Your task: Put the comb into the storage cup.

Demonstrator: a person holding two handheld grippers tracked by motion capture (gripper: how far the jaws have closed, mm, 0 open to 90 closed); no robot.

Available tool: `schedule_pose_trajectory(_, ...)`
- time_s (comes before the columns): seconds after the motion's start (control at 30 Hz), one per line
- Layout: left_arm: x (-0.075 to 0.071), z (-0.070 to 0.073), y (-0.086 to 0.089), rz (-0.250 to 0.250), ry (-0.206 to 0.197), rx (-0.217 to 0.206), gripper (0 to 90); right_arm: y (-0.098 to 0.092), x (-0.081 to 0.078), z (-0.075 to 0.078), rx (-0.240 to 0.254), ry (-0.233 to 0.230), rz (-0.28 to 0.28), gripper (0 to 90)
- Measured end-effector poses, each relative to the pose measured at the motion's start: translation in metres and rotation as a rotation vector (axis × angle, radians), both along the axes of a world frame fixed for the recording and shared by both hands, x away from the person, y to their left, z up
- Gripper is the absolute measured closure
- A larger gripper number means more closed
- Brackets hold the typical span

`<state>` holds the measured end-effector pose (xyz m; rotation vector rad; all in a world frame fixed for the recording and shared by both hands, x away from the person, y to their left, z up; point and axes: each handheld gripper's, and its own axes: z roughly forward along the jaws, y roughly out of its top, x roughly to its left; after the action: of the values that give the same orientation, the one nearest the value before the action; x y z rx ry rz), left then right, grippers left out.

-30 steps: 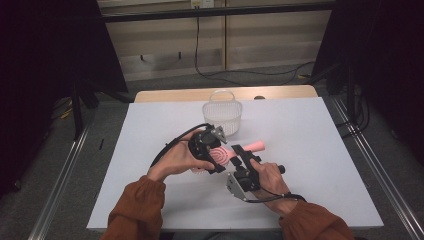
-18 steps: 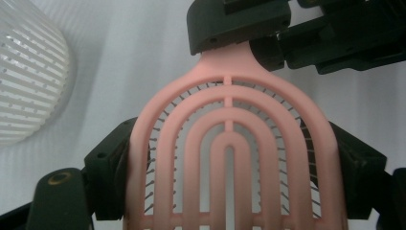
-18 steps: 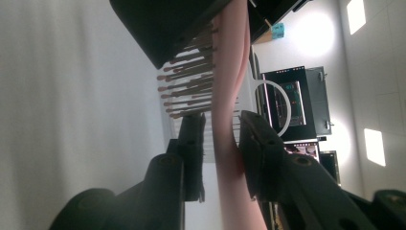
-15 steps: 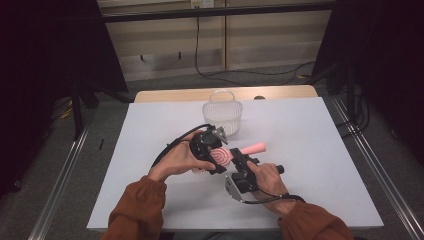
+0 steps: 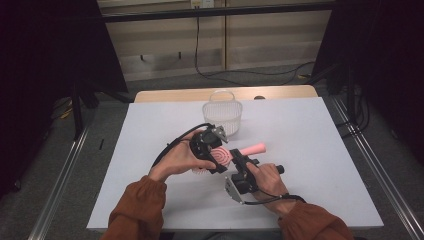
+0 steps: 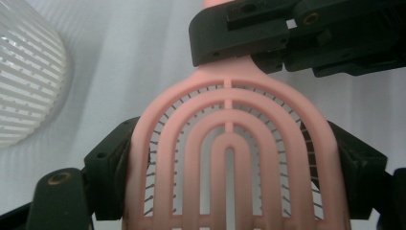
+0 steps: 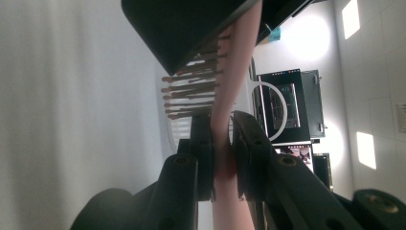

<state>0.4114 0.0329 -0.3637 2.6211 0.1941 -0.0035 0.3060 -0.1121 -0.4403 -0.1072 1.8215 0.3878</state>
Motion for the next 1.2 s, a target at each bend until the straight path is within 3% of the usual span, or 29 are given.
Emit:
schedule_pose_trajectory(0.13,0.0,0.0,0.0,0.008,-0.008,-0.033,19.2,-0.002,0.001,0.001,0.003,0.004,-0.006,80.3)
schedule_pose_trajectory(0.33,0.0,0.0,0.001,0.009,-0.017,-0.043,18.8,-0.002,0.001,0.001,-0.006,0.003,0.001,80.6)
schedule_pose_trajectory(0.47,0.0,0.002,0.002,0.024,-0.052,-0.052,11.4,-0.003,0.001,0.003,-0.006,0.0,-0.004,80.8)
schedule_pose_trajectory(0.63,0.001,0.0,0.005,0.023,-0.04,-0.074,6.3,-0.005,0.002,0.005,0.018,0.002,-0.01,80.9)
schedule_pose_trajectory(0.7,0.002,-0.001,0.005,0.032,-0.061,-0.089,5.9,-0.006,0.002,0.005,0.022,0.011,-0.023,80.9)
schedule_pose_trajectory(0.8,0.003,-0.003,0.005,0.032,-0.056,-0.104,5.4,-0.006,0.002,0.004,0.021,0.014,-0.027,80.9)
schedule_pose_trajectory(0.9,0.002,-0.002,0.006,0.03,-0.078,-0.102,5.1,-0.006,0.003,0.004,0.018,0.01,-0.024,81.0)
schedule_pose_trajectory(1.07,0.001,0.0,0.012,0.045,-0.098,-0.132,5.1,-0.009,0.004,0.005,0.023,0.011,-0.036,81.0)
schedule_pose_trajectory(1.13,0.0,0.0,0.016,0.048,-0.136,-0.16,5.2,-0.01,0.004,0.006,0.029,0.014,-0.042,80.9)
schedule_pose_trajectory(1.2,0.0,0.0,0.017,0.058,-0.139,-0.18,5.2,-0.011,0.004,0.006,0.036,0.009,-0.041,80.9)
